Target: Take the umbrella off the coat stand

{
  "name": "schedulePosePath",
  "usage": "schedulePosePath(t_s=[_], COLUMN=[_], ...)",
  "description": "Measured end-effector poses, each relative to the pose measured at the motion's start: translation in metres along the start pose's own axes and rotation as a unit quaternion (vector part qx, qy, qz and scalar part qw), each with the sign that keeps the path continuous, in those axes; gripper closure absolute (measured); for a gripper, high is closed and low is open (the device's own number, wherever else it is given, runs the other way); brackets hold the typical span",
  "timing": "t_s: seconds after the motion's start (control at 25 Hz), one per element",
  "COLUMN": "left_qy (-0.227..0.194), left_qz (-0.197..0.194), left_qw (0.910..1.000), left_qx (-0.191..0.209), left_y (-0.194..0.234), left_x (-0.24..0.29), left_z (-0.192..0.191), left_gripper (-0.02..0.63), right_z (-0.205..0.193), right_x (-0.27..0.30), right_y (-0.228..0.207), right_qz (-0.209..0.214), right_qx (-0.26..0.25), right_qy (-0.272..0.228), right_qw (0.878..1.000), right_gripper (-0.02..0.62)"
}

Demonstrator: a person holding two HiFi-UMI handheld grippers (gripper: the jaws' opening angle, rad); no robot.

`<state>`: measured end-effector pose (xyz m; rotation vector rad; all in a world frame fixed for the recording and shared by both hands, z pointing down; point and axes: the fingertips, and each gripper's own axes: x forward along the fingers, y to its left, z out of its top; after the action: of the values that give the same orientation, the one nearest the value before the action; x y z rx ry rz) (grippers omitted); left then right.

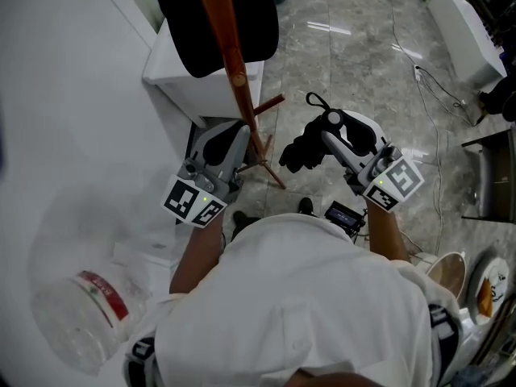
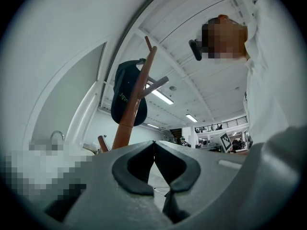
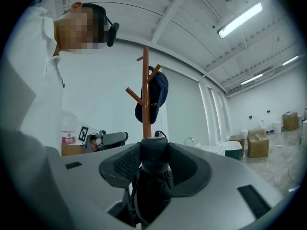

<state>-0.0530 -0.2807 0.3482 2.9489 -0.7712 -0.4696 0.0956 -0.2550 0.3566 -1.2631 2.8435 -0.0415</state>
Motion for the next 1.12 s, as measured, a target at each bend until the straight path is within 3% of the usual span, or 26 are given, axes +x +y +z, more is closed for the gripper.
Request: schedulePosePath(t_s=[0.2,0.68,0.92,1.12], left_qy=[0.033,0.099,0.118,0.121], left_qz=[-0.037,-0.012,-0.012,-0.036], left_qw=[0.9987,0.9948,0.9929,0.9918], left_qx=[0.010,0.019,-0.011,-0.024], left_y=[-0.016,-0.008,0.004,0.001], left_x=[0.018,0.024,0.020,0.028], left_z=[-0.029,-0.085,-0.111,-0.124], left_gripper=[0.589,0.589,0.589,0.589], right_z=[-0.025,-0.070,-0.090,-0.108], right_x=[-0.003,-0.016,-0.020,-0.029], right_y=[-0.014,-0.029,-0.036,-0.044], right_qz=[-0.024,-0.071,-0.062,-0.077], right_qx=[0.020,0.022,0.021,0.019], right_qy=[0.019,0.040,0.047,0.066], right_qw=[0.999,0.996,0.997,0.995], right_gripper=[0.414,0.414,0.414,0.414])
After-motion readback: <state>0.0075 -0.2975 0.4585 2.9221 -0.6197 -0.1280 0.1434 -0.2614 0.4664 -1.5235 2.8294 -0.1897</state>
